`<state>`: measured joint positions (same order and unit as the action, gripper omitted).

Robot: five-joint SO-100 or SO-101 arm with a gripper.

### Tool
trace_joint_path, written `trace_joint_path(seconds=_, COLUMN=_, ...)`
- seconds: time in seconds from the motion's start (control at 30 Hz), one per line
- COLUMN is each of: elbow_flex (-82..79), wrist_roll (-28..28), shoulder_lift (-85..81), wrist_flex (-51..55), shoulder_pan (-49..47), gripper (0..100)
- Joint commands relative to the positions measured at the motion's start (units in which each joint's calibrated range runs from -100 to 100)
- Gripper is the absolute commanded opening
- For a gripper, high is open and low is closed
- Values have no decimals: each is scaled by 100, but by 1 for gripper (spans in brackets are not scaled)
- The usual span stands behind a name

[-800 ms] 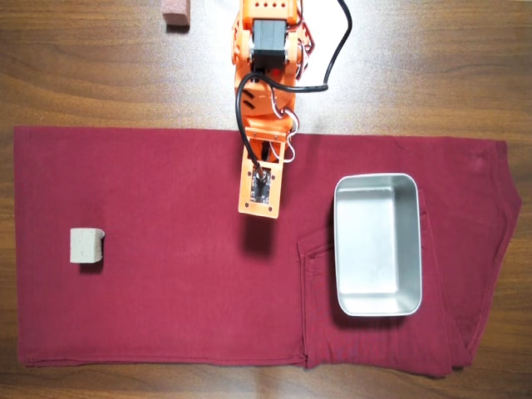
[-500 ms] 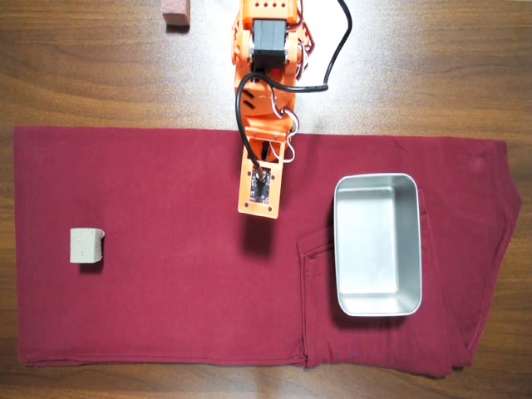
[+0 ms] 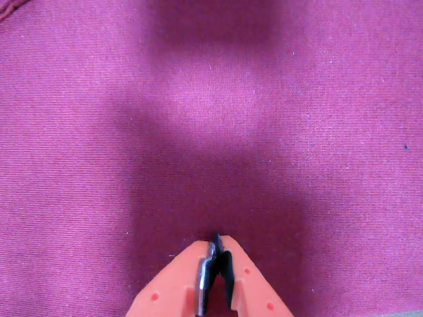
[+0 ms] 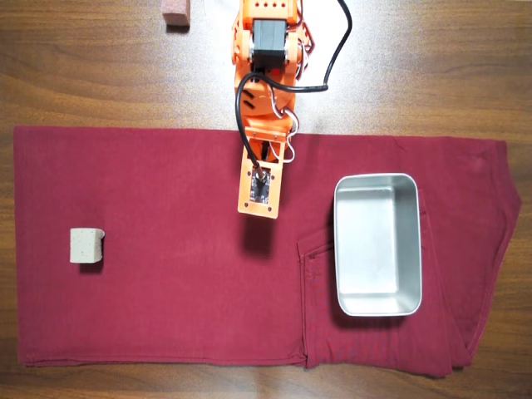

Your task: Grab the cube

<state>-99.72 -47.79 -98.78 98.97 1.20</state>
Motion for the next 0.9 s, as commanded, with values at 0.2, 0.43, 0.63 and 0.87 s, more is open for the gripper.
trace_joint_path(seconds=0.2, elbow_flex=-28, wrist_roll=10, shoulder_lift=38, wrist_flex=103, shoulder_pan=-43, gripper=1)
trace_joint_path(seconds=0.43, elbow_flex=9, wrist_roll=-122, shoulder_lift=189, wrist_flex=-229, shoulder_pan=207, gripper=3)
trace_joint_path(seconds=0.63, elbow_flex=1493, wrist_roll=-430, shoulder_lift=2080, wrist_flex=-2137, shoulder_pan=1685, gripper=10)
trace_joint_path(seconds=0.87, elbow_flex=7337, wrist_roll=-59, shoulder_lift=7433, wrist_flex=-505, shoulder_pan=3518, gripper=30)
